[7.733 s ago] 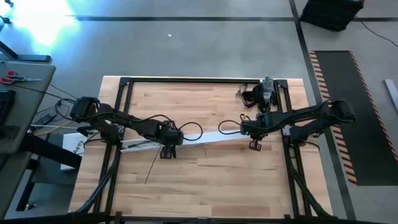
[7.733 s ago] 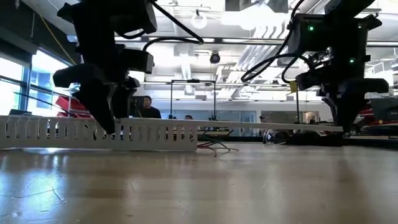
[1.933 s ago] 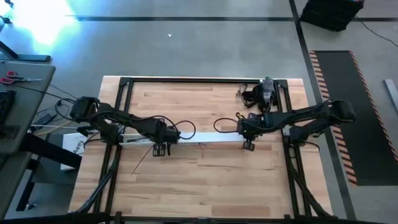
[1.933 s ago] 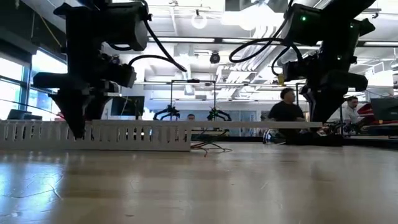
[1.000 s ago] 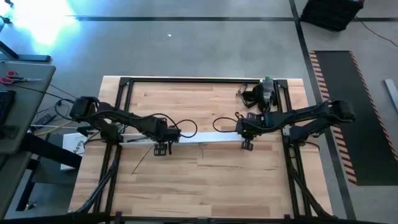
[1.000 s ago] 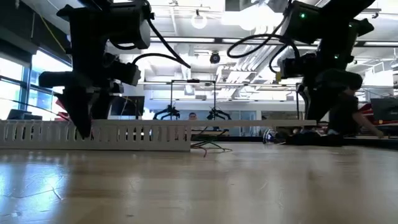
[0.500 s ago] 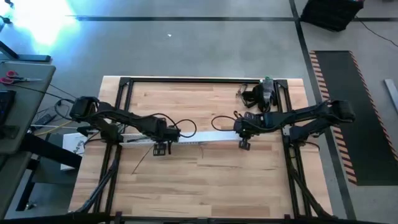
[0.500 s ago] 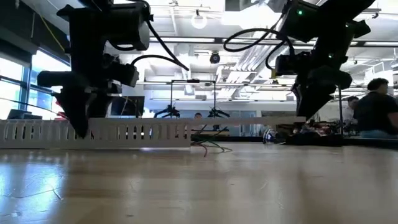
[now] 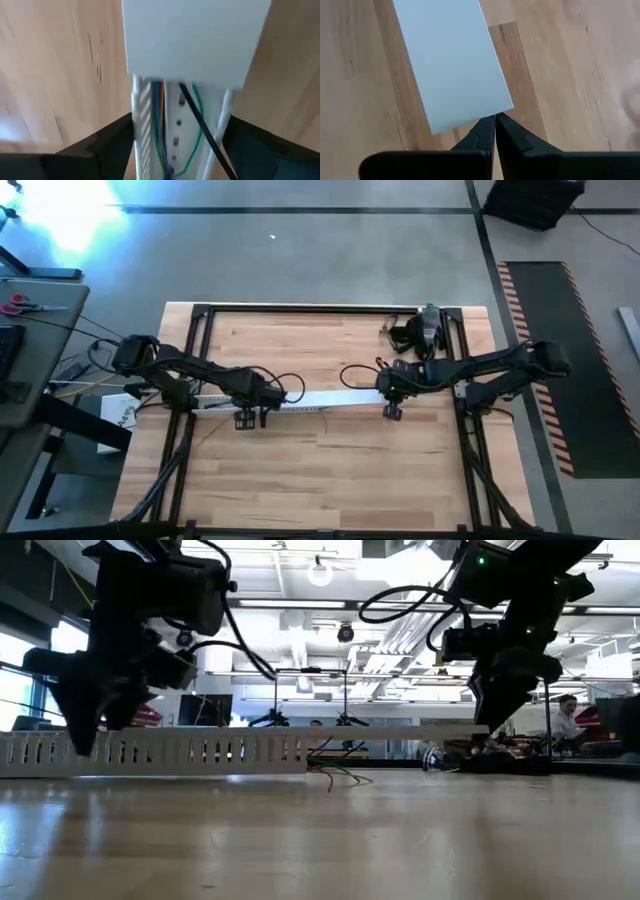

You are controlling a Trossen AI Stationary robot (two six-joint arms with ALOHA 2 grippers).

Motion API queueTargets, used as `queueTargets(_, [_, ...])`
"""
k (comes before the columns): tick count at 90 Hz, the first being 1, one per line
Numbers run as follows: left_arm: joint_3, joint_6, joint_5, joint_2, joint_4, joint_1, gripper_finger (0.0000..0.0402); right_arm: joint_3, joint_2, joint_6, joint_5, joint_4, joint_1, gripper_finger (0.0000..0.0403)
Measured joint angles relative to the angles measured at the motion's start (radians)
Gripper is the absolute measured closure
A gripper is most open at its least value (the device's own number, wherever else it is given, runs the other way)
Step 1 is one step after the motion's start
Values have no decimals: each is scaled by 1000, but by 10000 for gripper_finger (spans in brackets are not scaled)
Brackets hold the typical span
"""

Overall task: Ziptie cables
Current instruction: Close the white cable duct

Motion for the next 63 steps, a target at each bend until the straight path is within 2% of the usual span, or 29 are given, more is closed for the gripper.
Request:
queueTargets(39, [-53,8,-2,-2,79,-6,168,0,0,-22,4,-2,0,403])
queueTargets(63, [-49,6,-37,-49,60,-5,154,0,0,-18,1,-3,0,403])
